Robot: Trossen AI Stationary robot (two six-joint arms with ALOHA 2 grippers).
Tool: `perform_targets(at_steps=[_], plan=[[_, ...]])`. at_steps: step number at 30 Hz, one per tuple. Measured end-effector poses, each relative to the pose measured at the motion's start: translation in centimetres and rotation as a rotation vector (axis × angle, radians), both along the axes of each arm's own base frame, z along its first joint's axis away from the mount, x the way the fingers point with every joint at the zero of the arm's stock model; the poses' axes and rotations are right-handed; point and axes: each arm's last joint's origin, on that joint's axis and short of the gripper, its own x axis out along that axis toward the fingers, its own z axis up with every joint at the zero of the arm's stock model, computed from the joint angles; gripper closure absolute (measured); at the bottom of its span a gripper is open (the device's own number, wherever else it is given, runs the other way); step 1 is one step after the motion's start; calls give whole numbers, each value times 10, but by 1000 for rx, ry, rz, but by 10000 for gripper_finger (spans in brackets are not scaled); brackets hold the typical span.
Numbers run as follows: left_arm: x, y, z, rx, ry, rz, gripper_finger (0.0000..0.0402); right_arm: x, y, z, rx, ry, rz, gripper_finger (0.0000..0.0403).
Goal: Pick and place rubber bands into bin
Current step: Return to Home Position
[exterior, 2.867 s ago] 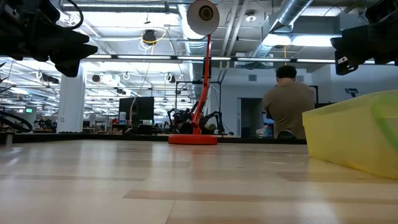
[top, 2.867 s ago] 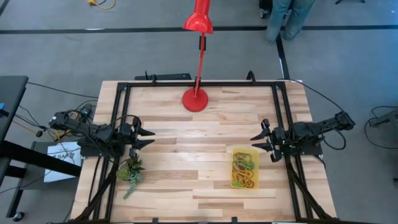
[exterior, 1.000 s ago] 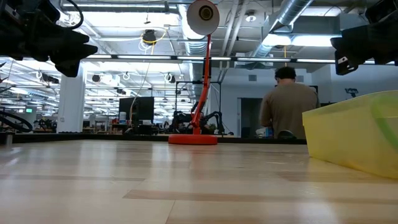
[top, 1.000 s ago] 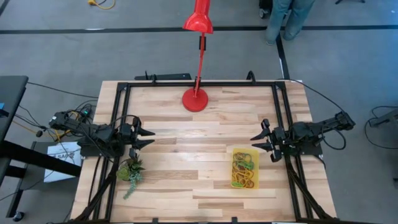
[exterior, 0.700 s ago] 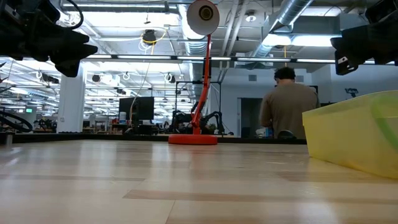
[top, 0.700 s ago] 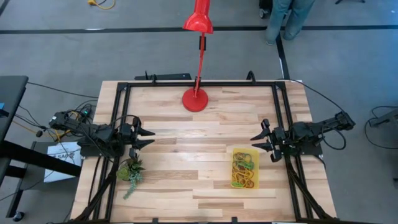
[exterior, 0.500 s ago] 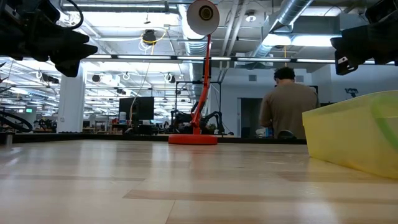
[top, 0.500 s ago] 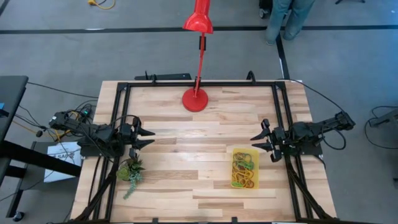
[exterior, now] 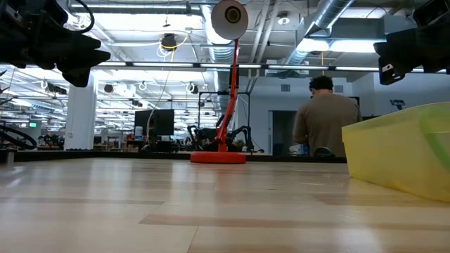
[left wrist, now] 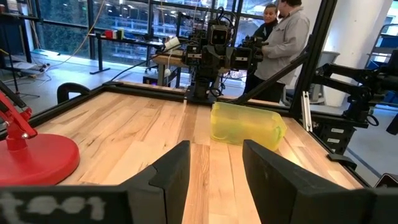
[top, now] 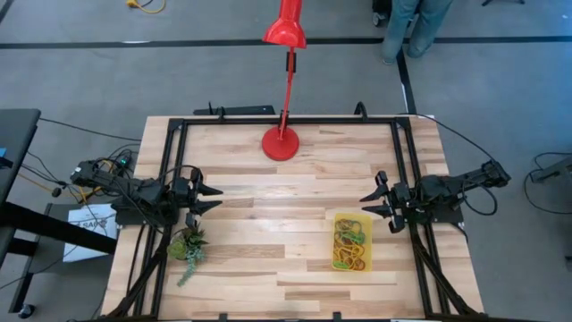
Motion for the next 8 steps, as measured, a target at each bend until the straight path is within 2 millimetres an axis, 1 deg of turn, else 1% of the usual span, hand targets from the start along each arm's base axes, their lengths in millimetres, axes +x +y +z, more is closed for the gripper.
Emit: perform_targets(at_steps=[8], plan=[[0, 0, 0, 1, 0, 0, 262, 0, 0, 0, 0, 0, 0, 301]])
